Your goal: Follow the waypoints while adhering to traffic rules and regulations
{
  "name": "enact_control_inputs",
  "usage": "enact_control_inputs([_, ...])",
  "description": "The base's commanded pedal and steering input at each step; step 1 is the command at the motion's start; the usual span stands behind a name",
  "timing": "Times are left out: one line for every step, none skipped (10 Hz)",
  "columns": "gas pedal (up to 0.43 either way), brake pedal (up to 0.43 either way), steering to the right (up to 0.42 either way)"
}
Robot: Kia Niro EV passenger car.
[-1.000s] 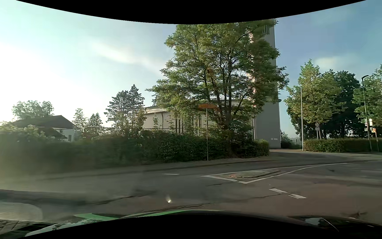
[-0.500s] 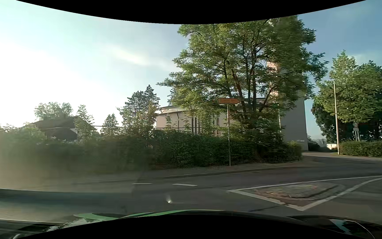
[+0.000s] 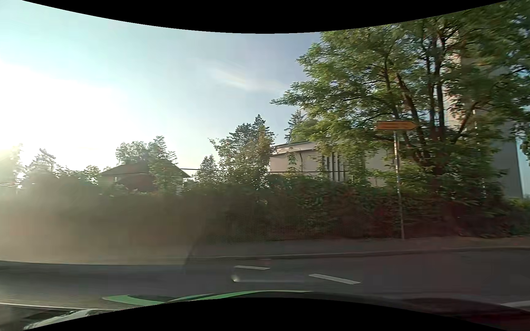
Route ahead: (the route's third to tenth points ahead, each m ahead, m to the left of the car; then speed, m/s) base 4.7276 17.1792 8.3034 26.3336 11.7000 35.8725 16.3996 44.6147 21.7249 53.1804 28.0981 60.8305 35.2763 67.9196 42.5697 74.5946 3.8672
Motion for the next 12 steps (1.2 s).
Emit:
enact_control_inputs([0.039, 0.000, -0.613])
enact_control_inputs([0.039, 0.000, -0.655])
enact_control_inputs([0.039, 0.000, -0.684])
enact_control_inputs([0.039, 0.000, -0.705])
enact_control_inputs([0.039, 0.000, -0.727])
enact_control_inputs([0.047, 0.000, -0.736])
enact_control_inputs([0.047, 0.000, -0.738])
enact_control_inputs([0.047, 0.000, -0.737])
enact_control_inputs([0.047, 0.000, -0.736])
enact_control_inputs([0.047, 0.000, -0.724])
enact_control_inputs([0.047, 0.000, -0.711])
enact_control_inputs([0.047, 0.000, -0.699])
